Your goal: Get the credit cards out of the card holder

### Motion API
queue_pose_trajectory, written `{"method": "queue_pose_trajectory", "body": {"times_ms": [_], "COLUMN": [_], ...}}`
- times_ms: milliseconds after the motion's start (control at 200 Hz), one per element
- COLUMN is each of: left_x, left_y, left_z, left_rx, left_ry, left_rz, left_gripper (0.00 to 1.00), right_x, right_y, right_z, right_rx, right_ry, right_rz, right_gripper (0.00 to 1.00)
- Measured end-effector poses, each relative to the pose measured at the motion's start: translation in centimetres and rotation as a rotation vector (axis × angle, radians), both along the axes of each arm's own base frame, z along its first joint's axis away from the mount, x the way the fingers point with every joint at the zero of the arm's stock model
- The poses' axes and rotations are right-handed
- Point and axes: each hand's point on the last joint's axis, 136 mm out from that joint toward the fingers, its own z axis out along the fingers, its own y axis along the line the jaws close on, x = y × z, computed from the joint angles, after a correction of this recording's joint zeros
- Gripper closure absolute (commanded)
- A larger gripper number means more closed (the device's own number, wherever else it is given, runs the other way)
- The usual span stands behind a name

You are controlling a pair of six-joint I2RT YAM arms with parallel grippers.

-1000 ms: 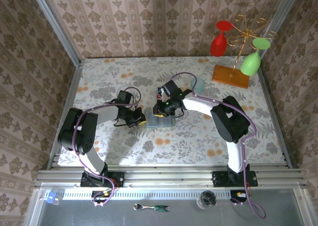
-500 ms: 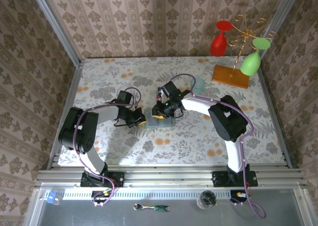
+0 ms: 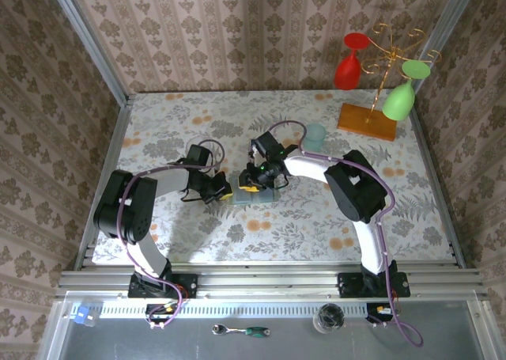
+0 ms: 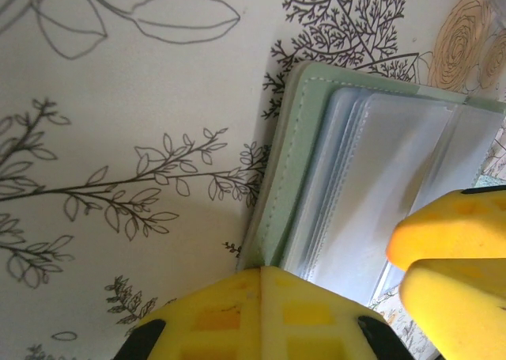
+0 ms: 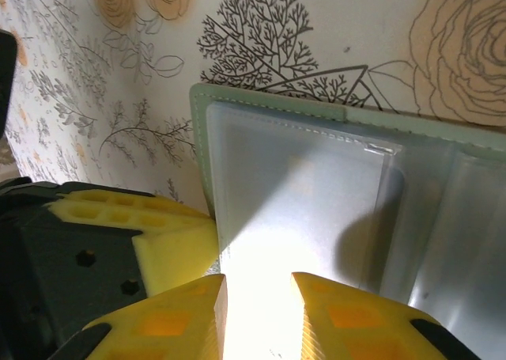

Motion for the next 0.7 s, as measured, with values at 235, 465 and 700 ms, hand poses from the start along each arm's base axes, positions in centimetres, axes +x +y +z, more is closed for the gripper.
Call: {"method": "queue_pose_trajectory", "body": {"times_ms": [235, 465, 700], "left_x": [0.0, 0.0, 0.0], "left_y": [0.1, 0.1, 0.1], "left_z": [0.0, 0.0, 0.0], "left_rx": [0.000, -0.001, -0.001], "left_ry": [0.001, 0.002, 0.002], "left_rz": [0.002, 0.000, 0.000], "left_gripper": [1.00, 1.00, 1.00], "right_x": [-0.4, -0.3, -0.3], "right_y": [-0.5, -1.3, -2.1], "right_z": [-0.5, -0.9, -0.8], "right_rx": [-0.034, -0.087, -0.107], "right_ry": [0.016, 0.007, -0.007], "right_rz": [0.000, -0.009, -0.026], "right_gripper": [0.72, 0.72, 0.72]}}
